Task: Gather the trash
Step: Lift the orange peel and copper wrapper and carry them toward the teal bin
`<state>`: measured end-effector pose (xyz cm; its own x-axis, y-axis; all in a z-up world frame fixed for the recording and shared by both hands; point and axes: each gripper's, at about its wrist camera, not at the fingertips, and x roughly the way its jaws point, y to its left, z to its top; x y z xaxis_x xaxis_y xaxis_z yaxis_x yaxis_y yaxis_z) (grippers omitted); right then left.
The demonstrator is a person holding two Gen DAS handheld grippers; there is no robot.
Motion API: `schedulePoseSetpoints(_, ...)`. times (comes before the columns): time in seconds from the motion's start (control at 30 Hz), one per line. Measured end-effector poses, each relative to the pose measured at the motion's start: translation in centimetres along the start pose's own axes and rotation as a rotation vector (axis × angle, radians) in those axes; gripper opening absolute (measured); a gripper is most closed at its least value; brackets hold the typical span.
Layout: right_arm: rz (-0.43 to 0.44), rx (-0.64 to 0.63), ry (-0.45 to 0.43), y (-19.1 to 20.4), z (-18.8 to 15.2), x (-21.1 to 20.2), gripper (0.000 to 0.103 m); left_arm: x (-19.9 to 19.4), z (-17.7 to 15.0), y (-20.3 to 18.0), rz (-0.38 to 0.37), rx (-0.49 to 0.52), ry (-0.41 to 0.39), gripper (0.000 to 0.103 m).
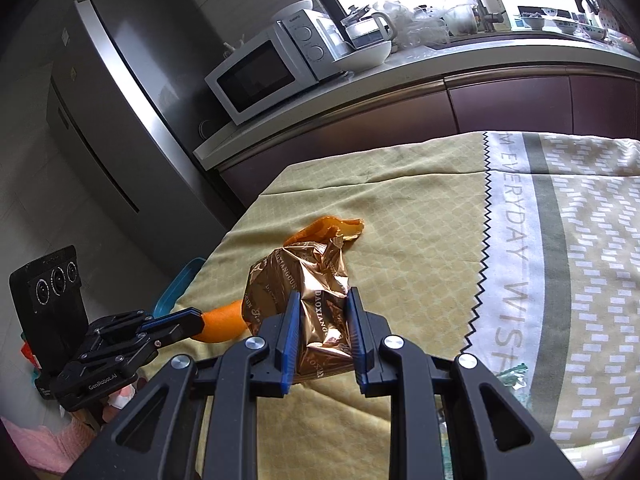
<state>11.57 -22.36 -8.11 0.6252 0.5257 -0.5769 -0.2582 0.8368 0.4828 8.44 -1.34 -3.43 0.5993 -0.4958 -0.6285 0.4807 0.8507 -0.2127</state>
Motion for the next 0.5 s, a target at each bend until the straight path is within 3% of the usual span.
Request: schedulePoseSetpoints(0.5,0.083,-0.05,0.048,4.5,0.1,3.0,0.022,-5.6,-1.0,4.6,0.066,-0.084,-0.073,0.005)
